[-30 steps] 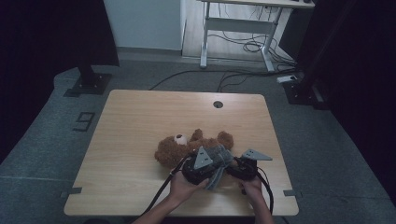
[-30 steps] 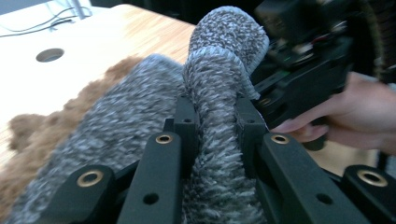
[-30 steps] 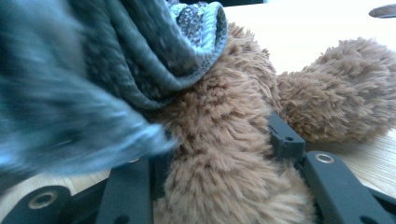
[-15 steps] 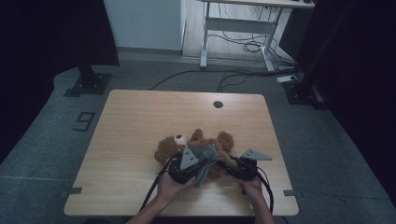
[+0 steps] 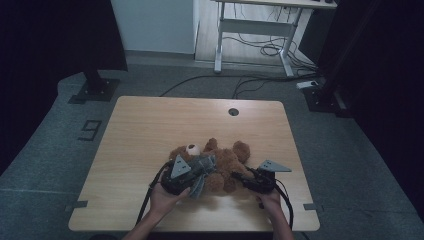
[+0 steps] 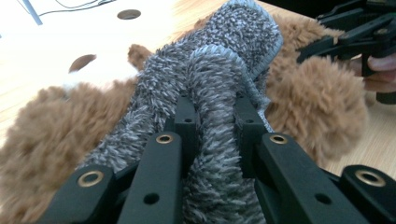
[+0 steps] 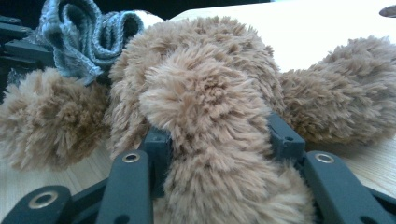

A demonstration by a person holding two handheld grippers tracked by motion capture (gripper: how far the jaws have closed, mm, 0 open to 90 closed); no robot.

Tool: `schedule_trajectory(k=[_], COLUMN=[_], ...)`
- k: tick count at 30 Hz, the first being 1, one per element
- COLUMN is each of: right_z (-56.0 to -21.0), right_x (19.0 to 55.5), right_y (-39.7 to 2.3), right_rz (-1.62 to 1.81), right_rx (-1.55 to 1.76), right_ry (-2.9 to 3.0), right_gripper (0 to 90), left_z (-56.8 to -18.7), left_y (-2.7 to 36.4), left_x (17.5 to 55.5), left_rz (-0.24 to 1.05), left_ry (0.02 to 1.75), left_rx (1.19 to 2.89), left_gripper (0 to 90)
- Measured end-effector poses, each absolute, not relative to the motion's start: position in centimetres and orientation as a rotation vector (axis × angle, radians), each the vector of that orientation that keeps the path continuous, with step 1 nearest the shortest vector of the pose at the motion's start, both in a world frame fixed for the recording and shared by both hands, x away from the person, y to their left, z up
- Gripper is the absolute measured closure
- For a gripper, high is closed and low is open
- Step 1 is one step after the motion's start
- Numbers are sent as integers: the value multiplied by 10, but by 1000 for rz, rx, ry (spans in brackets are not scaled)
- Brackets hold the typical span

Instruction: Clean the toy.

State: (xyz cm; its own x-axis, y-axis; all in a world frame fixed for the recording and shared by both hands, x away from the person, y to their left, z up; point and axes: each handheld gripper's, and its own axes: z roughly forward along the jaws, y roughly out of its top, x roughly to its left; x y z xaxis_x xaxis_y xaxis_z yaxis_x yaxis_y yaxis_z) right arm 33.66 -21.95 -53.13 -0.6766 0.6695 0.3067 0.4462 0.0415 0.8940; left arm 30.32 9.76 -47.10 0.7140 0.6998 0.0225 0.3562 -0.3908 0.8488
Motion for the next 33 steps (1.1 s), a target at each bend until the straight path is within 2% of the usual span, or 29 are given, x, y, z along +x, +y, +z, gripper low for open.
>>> schedule_trajectory(k=[8, 21, 27, 33], right_z=[-532, -532, -533, -533], right_x=[337, 337, 337, 337], right_y=[-220, -221, -223, -224], right_rz=[1696, 1696, 1700, 1691], right_rx=[1160, 1151, 1128, 1112], right_ry=[2115, 2121, 2125, 2126], right_gripper=[541, 551, 558, 559], left_z=[-473, -470, -458, -444], left_y=[130, 186, 189, 174], left_x=[300, 315, 324, 334], left_rz=[519, 487, 497, 512], left_ry=[874, 1023, 1019, 977], left_rx=[1987, 1860, 1821, 1838], left_gripper=[760, 755, 753, 753])
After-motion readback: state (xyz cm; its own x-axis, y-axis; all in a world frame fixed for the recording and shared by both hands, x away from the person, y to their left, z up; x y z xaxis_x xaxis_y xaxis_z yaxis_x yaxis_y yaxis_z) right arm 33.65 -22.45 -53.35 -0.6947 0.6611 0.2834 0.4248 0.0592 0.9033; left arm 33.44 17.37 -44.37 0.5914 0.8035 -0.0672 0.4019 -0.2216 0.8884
